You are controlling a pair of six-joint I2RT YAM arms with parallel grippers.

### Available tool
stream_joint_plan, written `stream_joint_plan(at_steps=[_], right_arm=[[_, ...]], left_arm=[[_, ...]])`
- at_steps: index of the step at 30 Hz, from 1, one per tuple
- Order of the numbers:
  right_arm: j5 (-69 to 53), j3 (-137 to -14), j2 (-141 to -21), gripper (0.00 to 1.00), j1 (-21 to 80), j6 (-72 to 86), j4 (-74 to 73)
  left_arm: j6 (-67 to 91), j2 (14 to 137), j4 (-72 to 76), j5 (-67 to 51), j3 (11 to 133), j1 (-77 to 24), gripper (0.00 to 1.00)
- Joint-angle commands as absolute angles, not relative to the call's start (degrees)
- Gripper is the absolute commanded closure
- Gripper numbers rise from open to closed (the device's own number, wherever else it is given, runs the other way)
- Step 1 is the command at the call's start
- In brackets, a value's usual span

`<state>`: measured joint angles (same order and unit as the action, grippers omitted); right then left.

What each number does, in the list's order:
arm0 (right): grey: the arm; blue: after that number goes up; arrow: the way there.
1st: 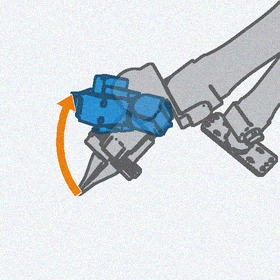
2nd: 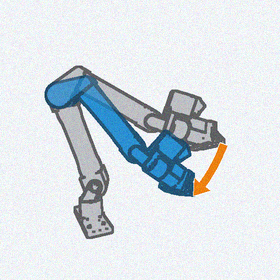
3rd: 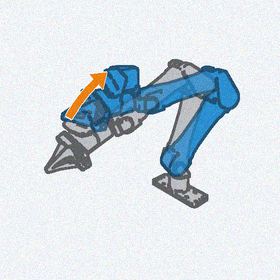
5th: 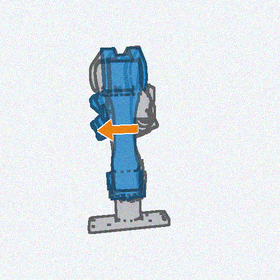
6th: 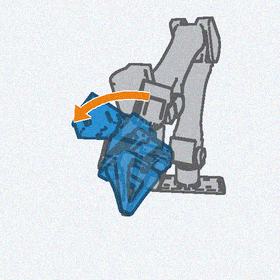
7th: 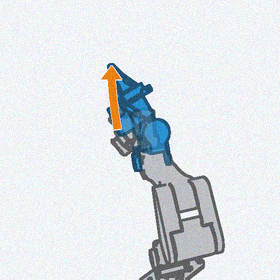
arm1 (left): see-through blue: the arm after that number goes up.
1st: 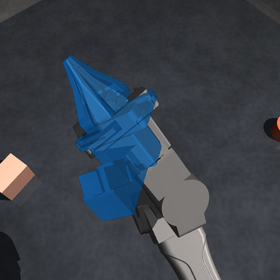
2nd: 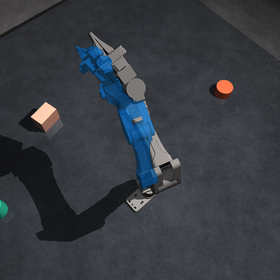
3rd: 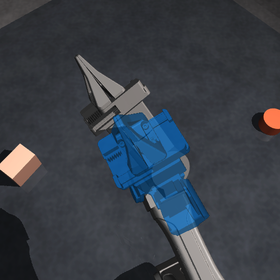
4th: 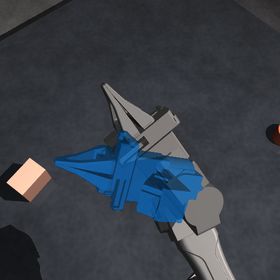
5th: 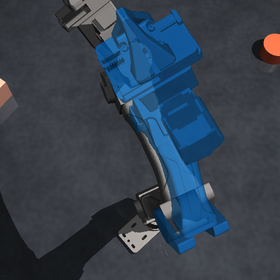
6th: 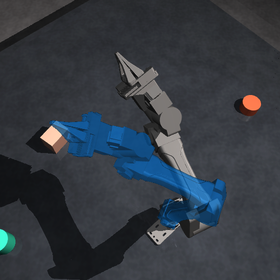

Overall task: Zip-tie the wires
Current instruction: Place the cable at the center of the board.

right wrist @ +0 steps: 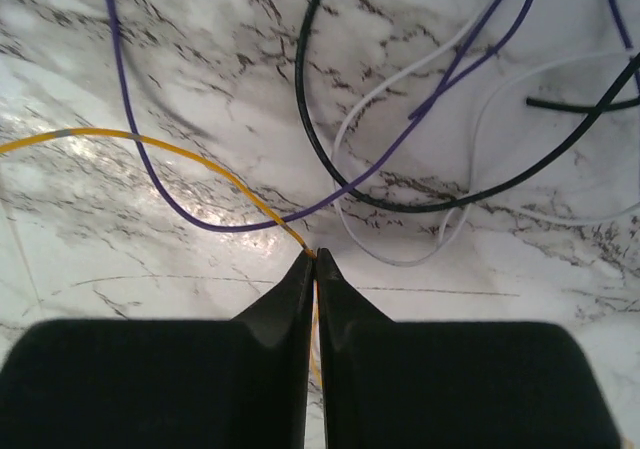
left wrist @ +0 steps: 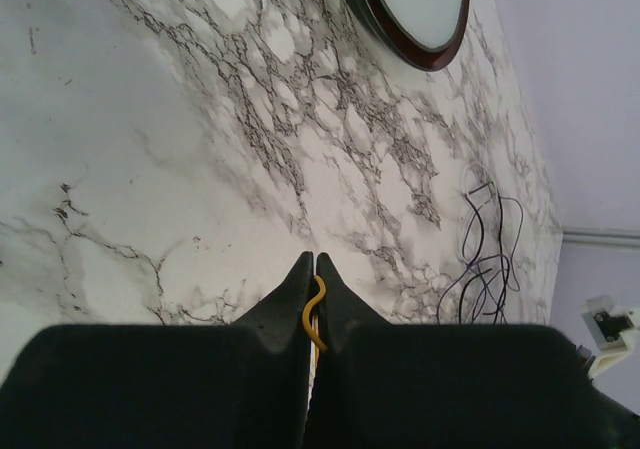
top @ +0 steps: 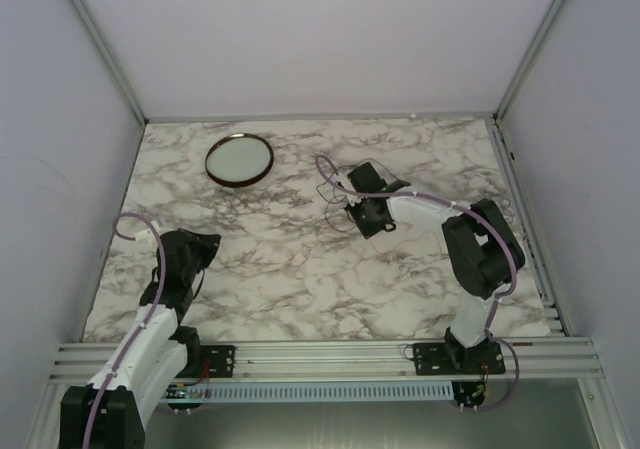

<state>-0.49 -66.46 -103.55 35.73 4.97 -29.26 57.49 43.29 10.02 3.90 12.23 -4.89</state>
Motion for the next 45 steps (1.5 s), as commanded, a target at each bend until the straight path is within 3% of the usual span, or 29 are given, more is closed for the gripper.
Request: stream_joint_plan(at_steps=[1,16,26,34,38,45], right_arm=[[2.5,-64.6,-100.7,1.00,36.1,4.4,-28.7],[9.9,-55.3,-89.9,1.00,32.0,5.2,-36.0],[11.0,-57.0,-87.7,0.90,27.7,3.9,-39.3],[10.3,-58.9,-86.2,0.57,26.6,0.2,-41.6],[6.0,-62.0,-84.1,0.55,26.6,0.6,-41.7],[-3.7,-69.1,-85.0,0.44,30.8,8.0,-34.3]], left_arm=[[57.2,42.3,10.0,2.9,12.5,-5.2,1.00],[60.2,42.2,10.5,6.4,10.3,-13.1,1.00],[60.8,46.9,13.3,10.1,11.2,-15.7,0.99],[61.3,49.9,15.6,11.0,9.7,-15.8,0.83],[61.0,50.2,15.6,11.4,9.8,-15.8,0.57],[61.0,47.3,11.6,14.6,10.4,-15.9,0.25]])
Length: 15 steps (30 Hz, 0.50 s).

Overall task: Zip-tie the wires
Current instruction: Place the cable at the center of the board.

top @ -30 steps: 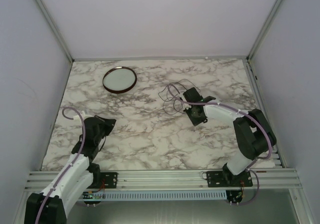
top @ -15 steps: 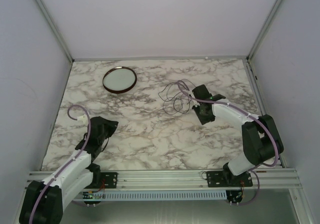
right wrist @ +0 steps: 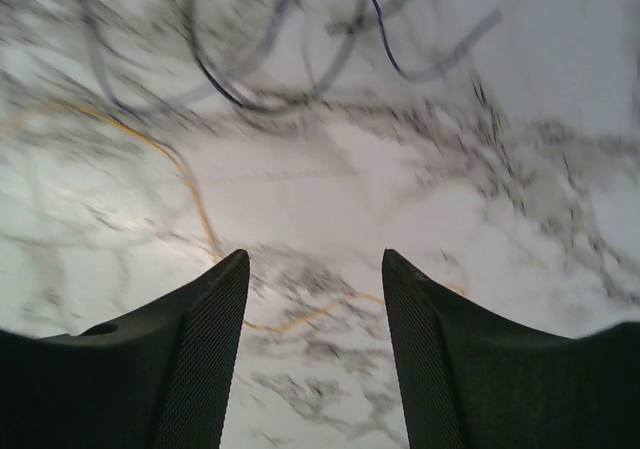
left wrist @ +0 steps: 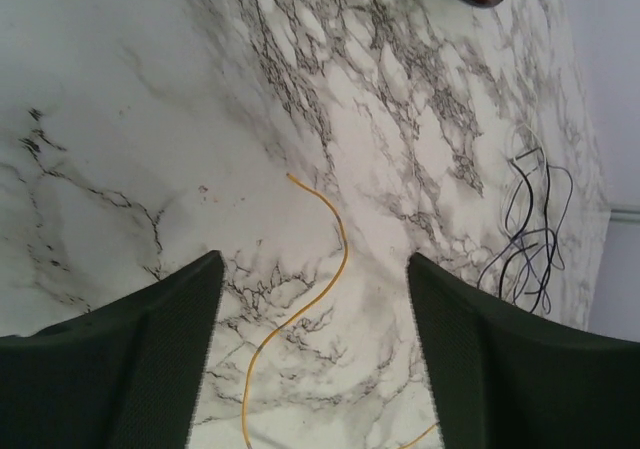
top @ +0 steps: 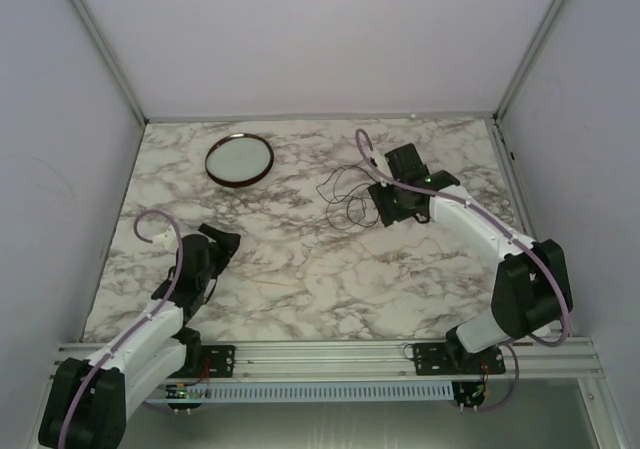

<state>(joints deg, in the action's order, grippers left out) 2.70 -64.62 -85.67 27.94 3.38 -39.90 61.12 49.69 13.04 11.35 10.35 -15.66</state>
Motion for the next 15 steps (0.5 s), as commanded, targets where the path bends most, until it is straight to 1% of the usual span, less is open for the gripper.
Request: stream_joint_plan(at_steps=[1,4,5,9,15], right_arm=[[-3.7,-70.0,-85.8,0.42,31.8,8.9,-33.4],[-2.5,-73.3,-89.8,0.40,34.7,12.1,-31.9],[-2.8,-74.6,-91.6,0.40,35.6,13.3,-31.6],[-2.0,-81.4,-99.3,0.40,40.0,18.0,-31.6],[-1.1,-88.9,-109.6,0.40,45.1,21.1,-34.3]], left_arm=[[61.0,46.4,10.3,15.5,10.7,-15.8,0.19],[60.7,43.1,7.1,18.2,11.3,-15.8,0.03],[60.7,42.0,6.4,18.9,11.3,-15.8,0.00],[58.4,38.6,4.6,19.3,13.0,-15.7,0.00],[51.8,37.3,0.9,18.6,19.6,-15.8,0.00]])
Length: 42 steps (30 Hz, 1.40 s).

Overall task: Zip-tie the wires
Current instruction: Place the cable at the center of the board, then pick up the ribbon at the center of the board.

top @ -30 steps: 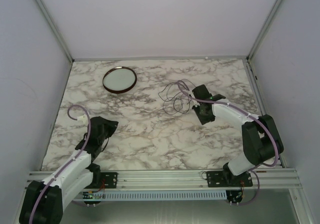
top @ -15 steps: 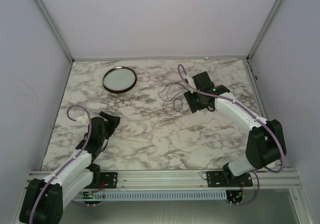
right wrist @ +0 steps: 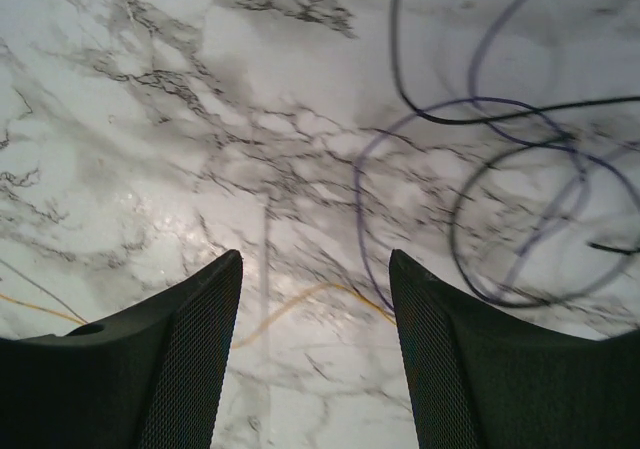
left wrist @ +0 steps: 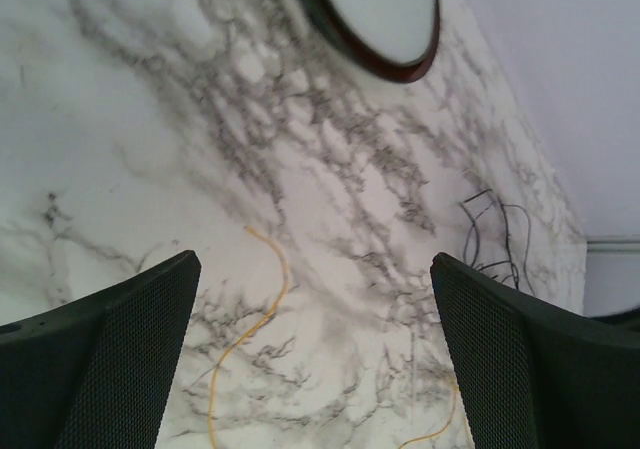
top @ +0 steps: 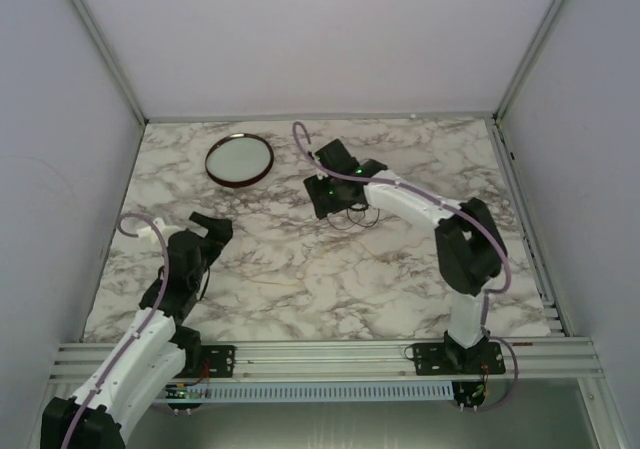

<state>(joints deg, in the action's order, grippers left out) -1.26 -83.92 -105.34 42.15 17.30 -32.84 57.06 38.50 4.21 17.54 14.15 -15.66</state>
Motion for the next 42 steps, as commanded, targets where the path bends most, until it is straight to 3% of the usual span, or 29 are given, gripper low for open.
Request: stream_joint_plan(at_steps=[1,9,23,42], right_arm=[[-1.0,-89.6,-111.0,0.40,45.8,21.2,-34.5],[0.1,-92.2,-117.7,0.41,48.2,21.6,-35.6],[1.1,-93.7,-122.5,0.56,49.3,19.9,-36.7],[1.8,-96.8,-125.5,0.87,49.0,20.0,-39.4]], left_arm=[[51.1,37.1,0.2,18.6,20.5,-15.8,0.00],[51.4,34.9,-1.1,17.3,22.7,-15.8,0.00],[51.6,34.5,-1.3,16.9,23.0,-15.8,0.00],[51.4,35.0,-1.3,16.8,23.4,-15.8,0.00]])
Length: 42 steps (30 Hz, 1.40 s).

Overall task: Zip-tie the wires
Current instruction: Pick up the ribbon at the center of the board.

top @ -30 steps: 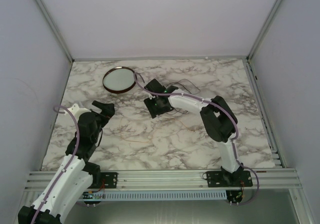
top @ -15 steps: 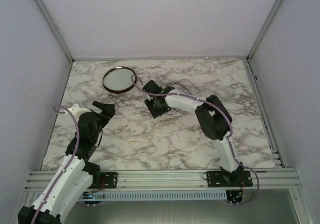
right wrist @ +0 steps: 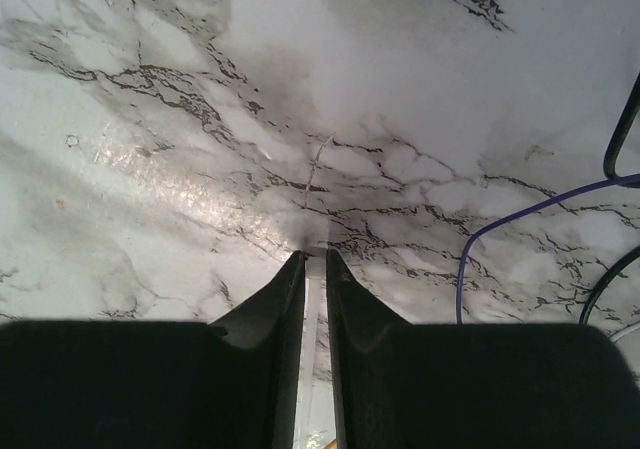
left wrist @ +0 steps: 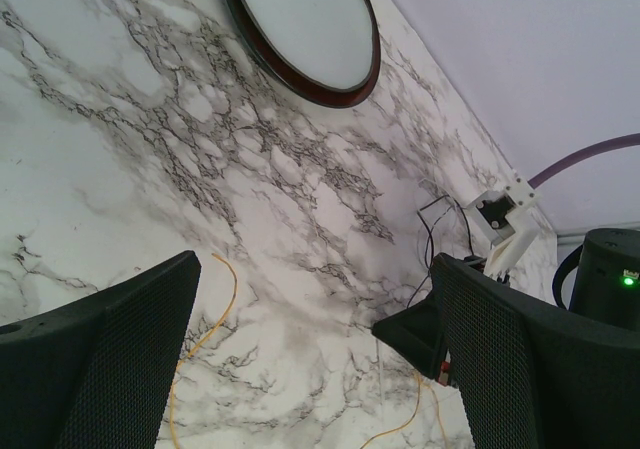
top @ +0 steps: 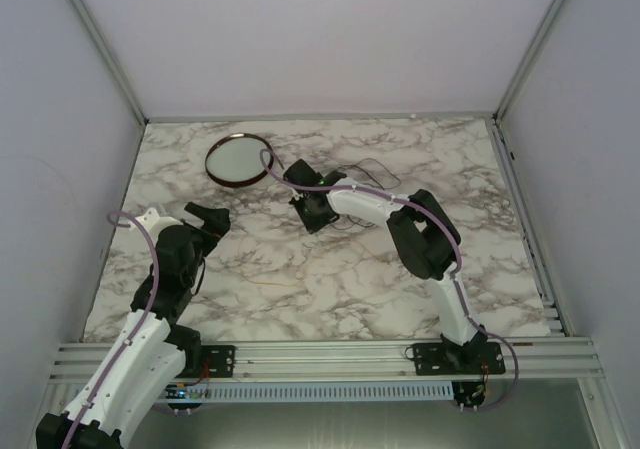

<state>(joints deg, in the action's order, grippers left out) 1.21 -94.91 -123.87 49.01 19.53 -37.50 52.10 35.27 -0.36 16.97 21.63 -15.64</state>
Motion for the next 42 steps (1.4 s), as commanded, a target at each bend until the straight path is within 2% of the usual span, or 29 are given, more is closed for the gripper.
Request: stream_joint_plan(at_steps=[1,14,24,42], right_arm=[[1.9,-97.0,-125.4,0.88,48.9,20.1,-39.5],[8.0,-104.4,-125.7,0.99,46.2,25.3,-40.4],[6.9,-109.0,-129.1,0.99,43.7,28.6,-39.7],[4.0,-104.3,-128.9,0.98,43.2,30.1,-39.3]], left_arm=[[51.4,35.1,-1.3,16.8,23.4,-15.7,0.00],[51.5,36.2,-0.6,16.4,23.7,-15.8,0.00],[51.1,37.1,0.0,15.5,23.8,-15.8,0.00],[49.0,36.7,3.8,13.2,23.4,-15.8,0.00]])
